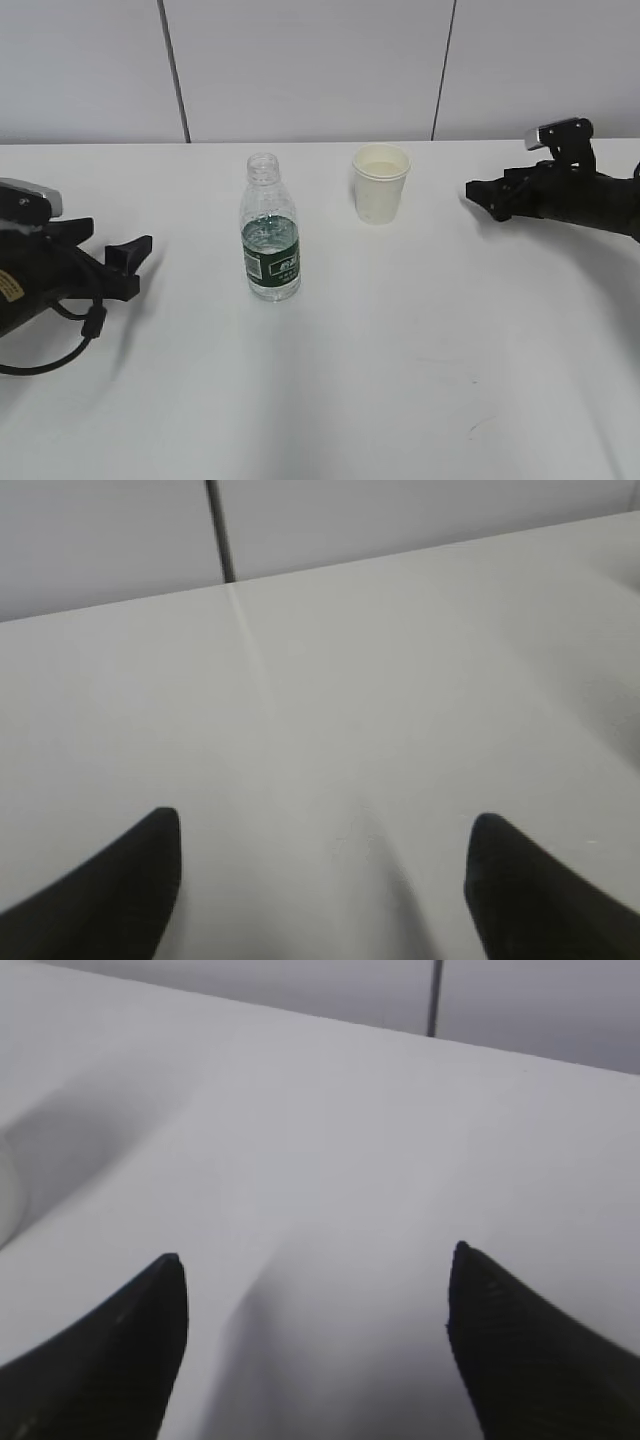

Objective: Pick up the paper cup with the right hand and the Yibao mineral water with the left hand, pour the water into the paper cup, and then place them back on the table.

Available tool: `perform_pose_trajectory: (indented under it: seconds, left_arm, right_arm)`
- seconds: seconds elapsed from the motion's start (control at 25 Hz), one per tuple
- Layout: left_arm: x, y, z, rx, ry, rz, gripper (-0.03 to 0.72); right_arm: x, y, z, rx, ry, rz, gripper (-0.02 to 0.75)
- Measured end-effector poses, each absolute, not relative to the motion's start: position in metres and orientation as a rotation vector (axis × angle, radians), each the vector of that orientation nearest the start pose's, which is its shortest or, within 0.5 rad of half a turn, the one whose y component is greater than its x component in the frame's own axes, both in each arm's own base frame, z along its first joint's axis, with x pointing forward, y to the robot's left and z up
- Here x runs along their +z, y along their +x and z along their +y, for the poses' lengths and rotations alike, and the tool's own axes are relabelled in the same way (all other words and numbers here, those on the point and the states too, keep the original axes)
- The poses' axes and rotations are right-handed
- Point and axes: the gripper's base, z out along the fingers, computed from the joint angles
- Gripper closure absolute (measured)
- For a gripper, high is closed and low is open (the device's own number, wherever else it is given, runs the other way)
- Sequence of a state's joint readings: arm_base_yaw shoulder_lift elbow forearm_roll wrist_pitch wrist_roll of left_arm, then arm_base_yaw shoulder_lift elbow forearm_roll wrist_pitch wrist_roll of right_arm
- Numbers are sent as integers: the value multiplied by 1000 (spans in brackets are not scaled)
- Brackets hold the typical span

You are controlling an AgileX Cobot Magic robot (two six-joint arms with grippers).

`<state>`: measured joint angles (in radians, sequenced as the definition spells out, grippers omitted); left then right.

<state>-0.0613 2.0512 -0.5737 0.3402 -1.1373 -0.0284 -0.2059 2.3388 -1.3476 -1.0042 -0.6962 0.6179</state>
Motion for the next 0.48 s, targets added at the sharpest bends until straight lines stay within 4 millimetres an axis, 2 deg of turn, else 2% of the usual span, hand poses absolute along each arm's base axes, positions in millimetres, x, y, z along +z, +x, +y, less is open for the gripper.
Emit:
perform_pose_trajectory:
  seconds: [0.2,0.48]
  left_arm:
    - [89,316,-25,-162,313,1806,150]
    - [90,318,-8,-56,277,1806,150]
  right_arm:
    - [81,467,-60,224,-350,1965,142]
    - [99,486,-75,113,-245,1968,143]
